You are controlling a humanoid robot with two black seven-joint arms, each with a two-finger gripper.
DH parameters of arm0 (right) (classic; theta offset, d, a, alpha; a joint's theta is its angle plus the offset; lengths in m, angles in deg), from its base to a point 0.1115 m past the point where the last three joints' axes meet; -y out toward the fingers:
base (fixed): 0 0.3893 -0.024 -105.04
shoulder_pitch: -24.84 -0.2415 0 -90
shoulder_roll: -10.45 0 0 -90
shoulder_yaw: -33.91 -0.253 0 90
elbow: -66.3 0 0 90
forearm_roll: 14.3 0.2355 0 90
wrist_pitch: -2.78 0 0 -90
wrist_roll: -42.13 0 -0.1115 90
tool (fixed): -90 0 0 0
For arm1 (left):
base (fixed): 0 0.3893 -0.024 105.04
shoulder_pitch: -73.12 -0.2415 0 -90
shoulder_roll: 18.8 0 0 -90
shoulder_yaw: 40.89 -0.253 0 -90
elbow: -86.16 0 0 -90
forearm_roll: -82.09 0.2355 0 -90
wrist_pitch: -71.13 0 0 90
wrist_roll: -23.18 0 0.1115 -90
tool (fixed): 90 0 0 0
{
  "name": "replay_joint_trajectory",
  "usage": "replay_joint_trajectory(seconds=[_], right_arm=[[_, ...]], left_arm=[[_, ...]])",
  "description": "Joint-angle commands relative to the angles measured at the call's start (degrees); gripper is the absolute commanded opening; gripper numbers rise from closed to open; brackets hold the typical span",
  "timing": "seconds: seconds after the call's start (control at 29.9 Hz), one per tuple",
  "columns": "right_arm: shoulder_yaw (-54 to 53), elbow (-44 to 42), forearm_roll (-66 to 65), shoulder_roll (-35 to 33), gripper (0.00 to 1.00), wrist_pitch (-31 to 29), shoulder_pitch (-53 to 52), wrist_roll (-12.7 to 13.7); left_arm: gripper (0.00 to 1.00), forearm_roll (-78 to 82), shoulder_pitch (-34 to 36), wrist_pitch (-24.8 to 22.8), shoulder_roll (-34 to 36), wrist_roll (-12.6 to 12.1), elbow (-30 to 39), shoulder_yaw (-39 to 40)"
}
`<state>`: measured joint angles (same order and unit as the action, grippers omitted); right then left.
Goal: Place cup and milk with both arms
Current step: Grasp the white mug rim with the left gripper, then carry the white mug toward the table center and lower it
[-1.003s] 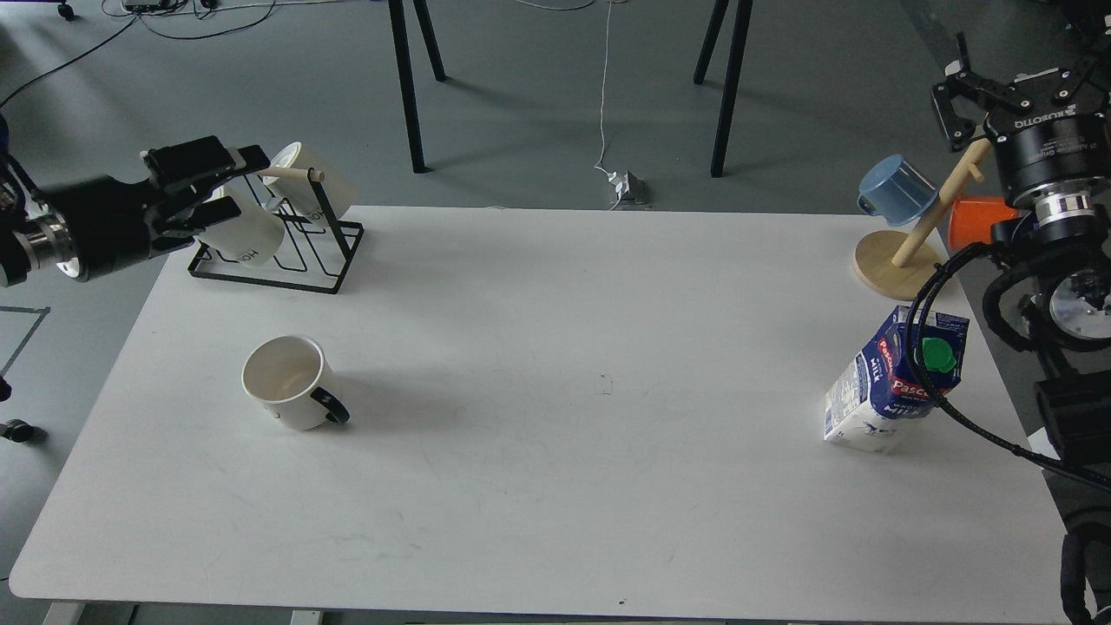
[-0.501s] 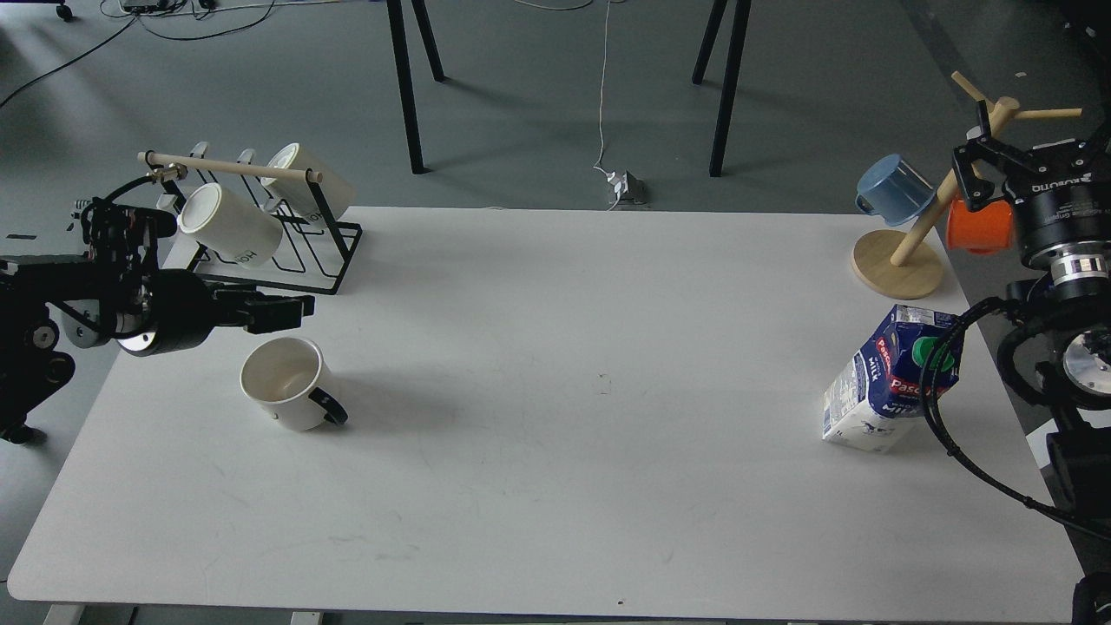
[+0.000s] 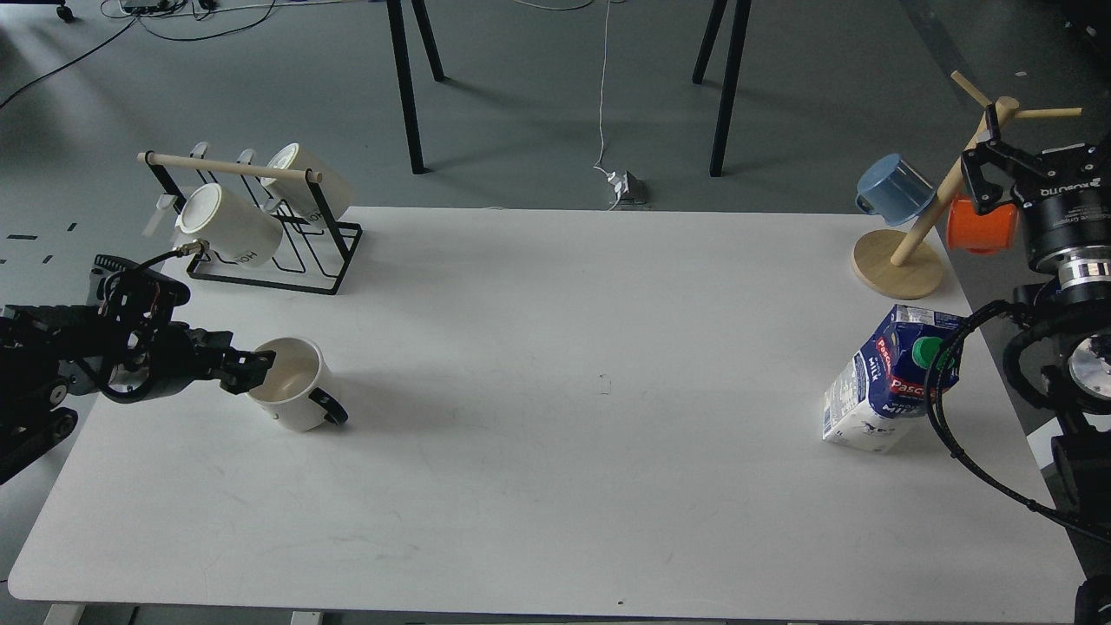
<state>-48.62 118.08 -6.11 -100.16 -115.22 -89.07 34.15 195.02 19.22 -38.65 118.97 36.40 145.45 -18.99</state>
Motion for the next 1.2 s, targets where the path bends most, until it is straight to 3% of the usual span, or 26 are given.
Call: replay_joint_trajectory(seconds=[0.0, 0.1, 0.23, 0.37, 0.6, 0.77, 0.84, 0.97, 1.17], right_arm=[[0.01, -0.01, -0.01, -0.04, 0.99, 0.0, 0.44, 0.07], [0.09, -0.01, -0.01, -0.04, 0.99, 0.0, 0.61, 0.07], [0.18, -0.01, -0.01, -0.04, 0.99, 0.0, 0.79, 0.07], [0.01, -0.01, -0.01, -0.31, 0.99, 0.0, 1.4, 0.07], [0.01, -0.1, -0.01, -0.4, 0.99, 0.0, 1.49, 0.07], [0.01, -0.1, -0.01, -0.4, 0.99, 0.0, 2.28, 0.07], [0.01, -0.1, -0.01, -0.4, 0.99, 0.0, 2.37, 0.07], [-0.26, -0.01, -0.01, -0.57, 0.99, 0.0, 2.81, 0.07], [-0.96, -0.1, -0.01, -3.64, 0.99, 0.0, 2.81, 0.07]], left_arm=[[0.55, -0.26, -1.29, 1.33, -0.39, 0.06, -0.05, 0.07], [0.46, -0.52, -1.47, 1.42, -1.45, 0.06, -0.14, 0.42], [0.15, -0.96, -1.55, 1.07, -1.54, 1.46, -0.93, 0.25], [0.1, -0.96, -1.55, 1.07, -1.63, 4.62, -1.02, 0.16], [0.04, -3.42, -0.24, -0.77, -1.45, 6.82, -0.23, 1.13], [0.04, -4.21, 4.59, -4.11, -1.71, 7.0, 2.14, 0.95], [0.04, -4.21, 9.23, -8.21, -3.2, 6.56, 4.86, 0.95], [0.04, -4.3, 18.03, -8.21, -11.54, 4.99, 5.66, 1.13], [0.05, -3.43, 21.39, -8.21, -22.61, -2.39, 2.68, -0.01]])
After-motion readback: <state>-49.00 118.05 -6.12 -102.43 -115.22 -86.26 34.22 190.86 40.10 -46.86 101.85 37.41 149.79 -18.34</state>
